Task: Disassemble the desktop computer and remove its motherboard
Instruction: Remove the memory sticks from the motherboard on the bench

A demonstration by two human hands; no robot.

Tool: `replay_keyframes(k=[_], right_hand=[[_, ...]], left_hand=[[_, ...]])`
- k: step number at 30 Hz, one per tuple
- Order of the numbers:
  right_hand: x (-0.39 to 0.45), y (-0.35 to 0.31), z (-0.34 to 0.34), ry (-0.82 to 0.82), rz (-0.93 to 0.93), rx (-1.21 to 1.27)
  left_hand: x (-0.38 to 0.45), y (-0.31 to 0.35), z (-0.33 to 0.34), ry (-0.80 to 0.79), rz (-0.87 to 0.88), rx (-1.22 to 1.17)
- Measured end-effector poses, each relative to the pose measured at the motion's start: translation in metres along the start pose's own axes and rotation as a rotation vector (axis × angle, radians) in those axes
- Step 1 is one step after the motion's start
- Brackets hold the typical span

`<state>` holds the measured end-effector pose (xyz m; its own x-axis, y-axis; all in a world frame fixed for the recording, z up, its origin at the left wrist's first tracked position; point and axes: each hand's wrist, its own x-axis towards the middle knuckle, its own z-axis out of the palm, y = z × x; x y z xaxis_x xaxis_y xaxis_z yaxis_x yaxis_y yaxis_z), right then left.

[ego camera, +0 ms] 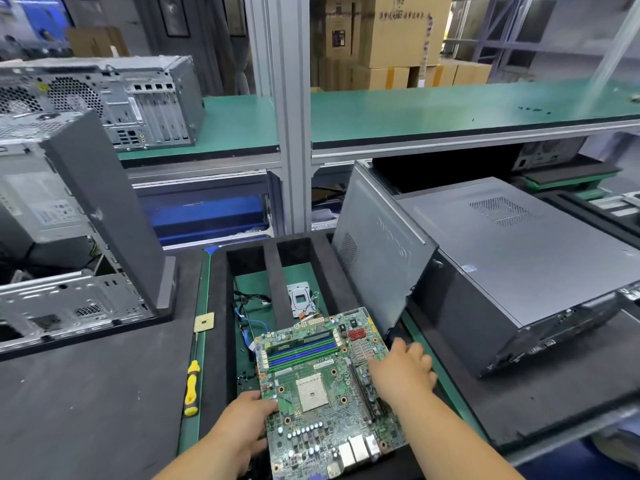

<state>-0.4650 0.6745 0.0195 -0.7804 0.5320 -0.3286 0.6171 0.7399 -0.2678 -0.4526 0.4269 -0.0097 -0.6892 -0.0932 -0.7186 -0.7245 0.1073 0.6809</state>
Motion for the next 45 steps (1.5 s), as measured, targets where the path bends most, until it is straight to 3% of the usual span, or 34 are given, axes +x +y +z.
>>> replay_keyframes(k=[3, 9, 14, 17, 22, 32, 41, 45], right_hand=[[0.003, 0.003, -0.003, 0.005, 0.018, 0.018], [-0.002, -0.002, 0.005, -0.032, -0.153, 0.031], [-0.005, -0.001, 0.01, 0.037, -0.165, 0.016], [-0.013, -0.008, 0.01, 0.137, -0.313, 0.014], [-0.024, -0.036, 0.013, 0.043, -0.566, -0.011], [-0.035, -0.057, 0.012, 0.054, -0.544, -0.051], [-0.07, -0.096, 0.007, 0.125, -0.622, -0.074], [-0.079, -0.118, 0.007, 0.241, -0.48, -0.024]], left_hand=[[0.002, -0.001, 0.0, 0.013, 0.007, -0.017], [-0.005, -0.002, 0.003, 0.028, 0.027, -0.098], [-0.01, -0.005, -0.002, 0.01, 0.069, -0.201], [-0.013, -0.005, -0.004, -0.039, 0.031, -0.303], [-0.02, -0.005, -0.003, -0.12, 0.053, -0.397], [-0.025, 0.003, -0.009, -0.128, 0.243, -0.349], [-0.032, 0.011, -0.068, -0.166, 0.29, -0.394], [-0.046, 0.013, -0.118, -0.152, 0.321, -0.366]])
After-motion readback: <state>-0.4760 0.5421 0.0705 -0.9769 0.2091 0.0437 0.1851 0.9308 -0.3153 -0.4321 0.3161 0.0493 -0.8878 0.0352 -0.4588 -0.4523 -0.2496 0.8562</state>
